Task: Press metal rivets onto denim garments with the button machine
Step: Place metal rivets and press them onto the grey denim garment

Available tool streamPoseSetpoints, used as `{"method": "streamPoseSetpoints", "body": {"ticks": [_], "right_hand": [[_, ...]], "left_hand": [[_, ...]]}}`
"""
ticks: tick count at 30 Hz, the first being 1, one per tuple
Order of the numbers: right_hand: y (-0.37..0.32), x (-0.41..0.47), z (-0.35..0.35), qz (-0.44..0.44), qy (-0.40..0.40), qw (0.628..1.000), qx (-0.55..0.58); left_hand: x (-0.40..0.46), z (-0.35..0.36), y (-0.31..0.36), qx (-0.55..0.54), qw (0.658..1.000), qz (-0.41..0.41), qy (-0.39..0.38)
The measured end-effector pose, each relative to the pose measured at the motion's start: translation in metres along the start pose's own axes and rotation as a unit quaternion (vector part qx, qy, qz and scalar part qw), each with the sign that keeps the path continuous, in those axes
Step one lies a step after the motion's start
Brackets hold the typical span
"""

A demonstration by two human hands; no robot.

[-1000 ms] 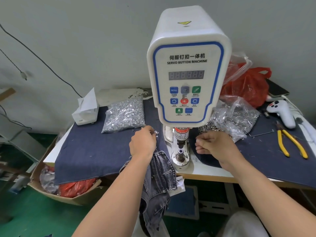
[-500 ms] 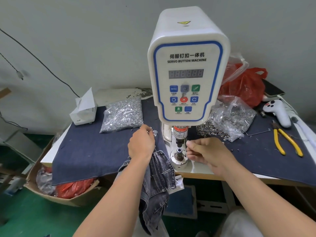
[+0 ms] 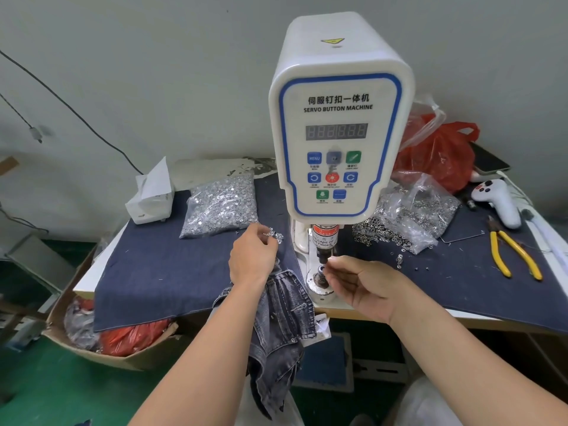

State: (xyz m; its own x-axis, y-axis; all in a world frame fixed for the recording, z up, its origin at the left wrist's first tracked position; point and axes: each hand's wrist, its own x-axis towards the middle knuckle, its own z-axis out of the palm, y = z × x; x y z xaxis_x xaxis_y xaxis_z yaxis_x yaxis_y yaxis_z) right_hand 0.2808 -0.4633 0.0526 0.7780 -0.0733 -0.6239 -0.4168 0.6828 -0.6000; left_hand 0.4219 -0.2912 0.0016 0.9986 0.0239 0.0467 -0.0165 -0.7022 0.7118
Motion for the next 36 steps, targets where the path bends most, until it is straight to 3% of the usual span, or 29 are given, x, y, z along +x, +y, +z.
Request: {"method": "streamPoseSetpoints", "body": {"ticks": [9, 18, 21, 24, 27, 30, 34, 36], "right_hand": [[0.004, -0.002, 0.001, 0.017, -0.025, 0.998, 0.051], [0.003, -0.005, -0.001, 0.042, -0.071, 0.992, 0.095], [0.003, -0.009, -0.003, 0.016, -0.065, 0.996, 0.064], [0.004, -0.011, -0.009, -0.066, -0.002, 0.997, -0.027], [0.015, -0.016, -0.023, -0.179, 0.042, 0.941, -0.283], [0.03, -0.025, -0.03, -0.212, -0.033, 0.835, -0.507], [0.042, -0.028, -0.035, -0.204, -0.057, 0.775, -0.595], [0.042, -0.027, -0.037, -0.2, -0.037, 0.762, -0.615]], "left_hand": [[-0.001, -0.001, -0.001, -0.01, 1.0, 0.019, -0.008], [-0.017, -0.024, 0.0, -0.165, 0.982, 0.067, -0.061], [-0.032, -0.033, 0.0, -0.208, 0.97, 0.061, -0.114], [-0.05, -0.038, -0.003, -0.242, 0.955, 0.032, -0.171], [-0.07, -0.037, 0.001, -0.328, 0.917, -0.04, -0.223], [-0.083, -0.031, 0.009, -0.406, 0.876, -0.111, -0.236], [-0.094, -0.02, 0.016, -0.498, 0.81, -0.183, -0.249], [-0.1, -0.015, 0.02, -0.505, 0.805, -0.177, -0.257]]}}
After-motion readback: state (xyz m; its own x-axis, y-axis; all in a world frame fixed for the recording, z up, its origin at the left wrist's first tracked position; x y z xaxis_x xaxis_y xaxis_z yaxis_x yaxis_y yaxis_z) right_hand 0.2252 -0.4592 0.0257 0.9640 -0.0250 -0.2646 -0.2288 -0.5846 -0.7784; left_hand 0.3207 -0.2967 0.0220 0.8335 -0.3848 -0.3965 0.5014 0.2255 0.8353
